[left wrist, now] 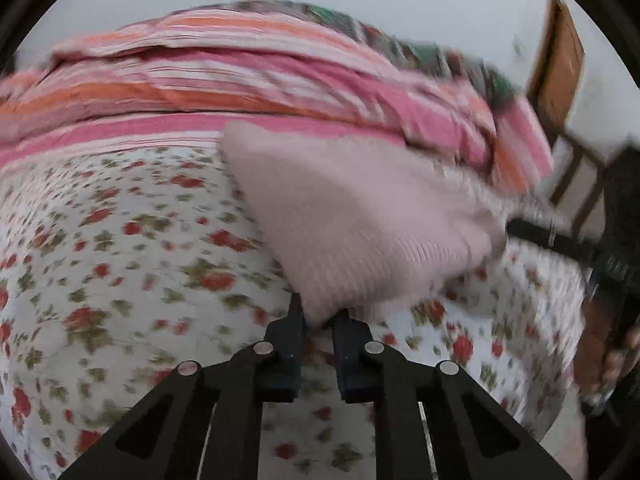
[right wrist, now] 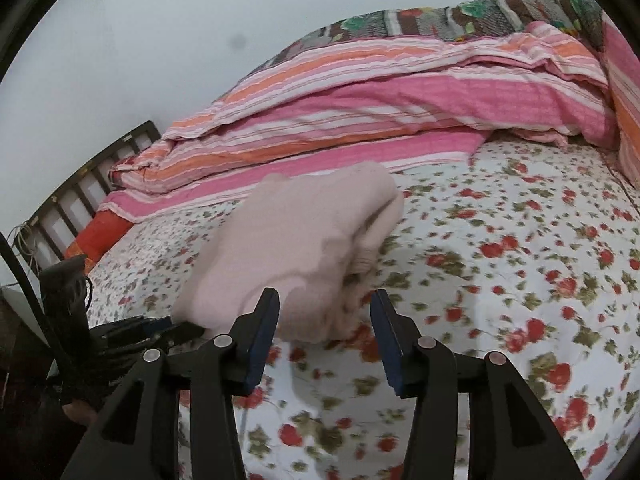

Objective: Fold small clothes

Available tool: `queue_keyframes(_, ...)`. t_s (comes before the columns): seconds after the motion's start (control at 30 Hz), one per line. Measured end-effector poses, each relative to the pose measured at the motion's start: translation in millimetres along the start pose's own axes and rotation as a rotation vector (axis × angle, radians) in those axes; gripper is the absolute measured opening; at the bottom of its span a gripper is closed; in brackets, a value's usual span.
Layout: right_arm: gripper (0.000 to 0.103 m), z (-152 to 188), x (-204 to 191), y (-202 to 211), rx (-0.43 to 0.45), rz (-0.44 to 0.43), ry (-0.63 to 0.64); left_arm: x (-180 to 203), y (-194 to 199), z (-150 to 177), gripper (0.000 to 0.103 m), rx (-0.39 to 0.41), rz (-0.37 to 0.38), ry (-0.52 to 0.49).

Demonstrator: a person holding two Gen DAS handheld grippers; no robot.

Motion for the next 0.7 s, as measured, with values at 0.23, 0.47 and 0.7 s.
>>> queue_keyframes(0.23, 0.047, -14, -15, -8, 0.018, 0.005, 0.009, -25, 4, 8, 0.016, -0.055, -0.022, 0.06)
queue_keyframes(0.47, 0.047, -28, -20, -33, -0.003, 0.025, 0.004, -33, 34, 2, 0.03, -0.003, -0.092, 0.062)
queue_keyframes(0.7, 0.047, -37, -7, -69, -0.045, 0.049, -0.052, -39, 44, -30, 0.035, 0.047, -0.14, 0.089)
Point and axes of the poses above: each gripper's, at about its wrist camera, not at the fingertips, and y roughly against the way its jaws point, x to its right, z to its underside, the point moved 6 cm from there along -y, roughly the way its jaws point, and after that the axes turned 4 degrees about -z, right-handed, at the moved point
